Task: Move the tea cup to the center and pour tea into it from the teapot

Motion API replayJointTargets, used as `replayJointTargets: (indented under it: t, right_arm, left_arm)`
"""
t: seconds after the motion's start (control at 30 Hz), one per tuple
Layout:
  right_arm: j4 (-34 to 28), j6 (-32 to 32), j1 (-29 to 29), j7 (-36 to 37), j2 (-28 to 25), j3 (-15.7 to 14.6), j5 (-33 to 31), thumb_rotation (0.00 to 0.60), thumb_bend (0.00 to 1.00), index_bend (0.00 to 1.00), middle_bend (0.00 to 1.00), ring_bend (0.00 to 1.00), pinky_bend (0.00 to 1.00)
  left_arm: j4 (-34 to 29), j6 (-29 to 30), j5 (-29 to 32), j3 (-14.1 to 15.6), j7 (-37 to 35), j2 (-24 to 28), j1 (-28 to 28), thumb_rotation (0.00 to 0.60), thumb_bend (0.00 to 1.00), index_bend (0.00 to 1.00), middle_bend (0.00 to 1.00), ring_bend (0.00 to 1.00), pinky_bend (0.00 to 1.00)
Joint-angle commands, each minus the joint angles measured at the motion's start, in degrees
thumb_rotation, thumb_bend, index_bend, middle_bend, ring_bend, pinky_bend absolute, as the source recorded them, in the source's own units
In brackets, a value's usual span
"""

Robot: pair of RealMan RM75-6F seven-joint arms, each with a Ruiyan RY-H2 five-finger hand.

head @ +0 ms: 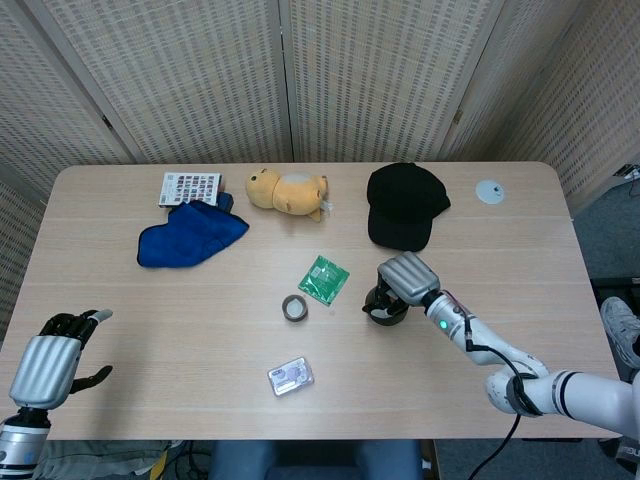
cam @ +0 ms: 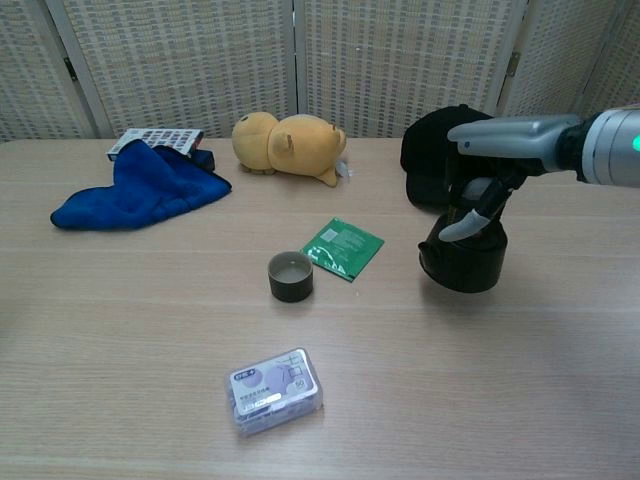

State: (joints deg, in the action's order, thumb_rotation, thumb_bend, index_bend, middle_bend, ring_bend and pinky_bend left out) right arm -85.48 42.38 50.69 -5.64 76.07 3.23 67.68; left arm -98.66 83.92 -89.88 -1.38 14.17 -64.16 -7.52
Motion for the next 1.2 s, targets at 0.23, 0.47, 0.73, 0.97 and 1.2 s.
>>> replayJointTargets:
  t: [0.23, 0.47, 0.73, 0.97, 1.2]
  right_arm:
    - [0.19, -0.62, -0.49, -1.66, -0.13, -0.17, 0.27, 0.410, 0.00, 1.00, 0.95, 0.86, 0.37]
    - [1.50, -1.60, -0.52, -3.67, 0.80, -0.48, -0.46, 0.410, 0.00, 1.00, 0.94, 0.84, 0.24]
    - [3.72, -1.89, -0.33, -6.95, 2.80, -0.82, -0.87, 0.409, 0.00, 1.00, 0.94, 0.83, 0.24]
    - [5.24, -2.48, 0.04, -10.11, 4.18, -1.25, -1.57, 0.409, 0.00, 1.00, 0.94, 0.83, 0.24]
    - [5.86, -2.30, 0.19, -13.55, 5.39, -1.75, -2.37, 0.410, 0.00, 1.00, 0.93, 0.82, 0.22]
  left_arm:
    - [0.58, -0.25, 0.30, 0.12, -0.32, -0.38, -0.08, 0.600, 0.15, 0.23, 0.26, 0.32, 0.21]
    - [1.09, -0.44, 0.55, 0.20, -0.63, -0.55, -0.13, 0.600, 0.15, 0.23, 0.26, 0.32, 0.21]
    - [1.62, -0.78, 0.78, 0.25, -0.83, -0.96, -0.32, 0.600, 0.15, 0.23, 0.26, 0.32, 0.21]
    - [1.78, -0.75, 0.97, 0.29, -0.96, -0.96, -0.29, 0.600, 0.15, 0.23, 0.26, 0.32, 0.21]
    - [4.10, 0.00, -0.25, 0.12, -2.82, -1.66, -0.53, 0.600, 0.15, 0.23, 0.26, 0.32, 0.21]
